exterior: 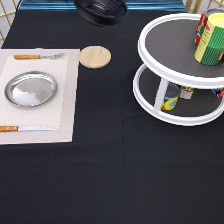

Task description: Pick up the bowl from the lazy Susan and put bowl on the plate

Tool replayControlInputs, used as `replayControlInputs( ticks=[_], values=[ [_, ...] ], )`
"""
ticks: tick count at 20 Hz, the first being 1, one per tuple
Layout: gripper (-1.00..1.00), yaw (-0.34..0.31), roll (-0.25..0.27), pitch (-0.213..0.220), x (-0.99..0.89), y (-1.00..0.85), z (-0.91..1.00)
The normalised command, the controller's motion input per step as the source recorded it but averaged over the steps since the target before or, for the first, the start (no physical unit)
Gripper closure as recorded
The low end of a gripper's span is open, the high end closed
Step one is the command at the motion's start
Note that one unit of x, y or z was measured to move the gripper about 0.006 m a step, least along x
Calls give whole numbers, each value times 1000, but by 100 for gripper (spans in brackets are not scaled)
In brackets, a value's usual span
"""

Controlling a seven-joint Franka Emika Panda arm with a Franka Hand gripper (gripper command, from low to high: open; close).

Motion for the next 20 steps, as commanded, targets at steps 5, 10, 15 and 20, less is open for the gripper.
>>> replayControlInputs(
  ticks=[5,10,15,20],
  values=[
    [100,-249,-25,-118,-280,-370,-452],
    [100,-272,-20,-132,-207,-332,-527],
    [100,-291,-13,-115,-163,-286,-506],
    [100,-299,-8,-95,-162,-260,-450]
  ],
)
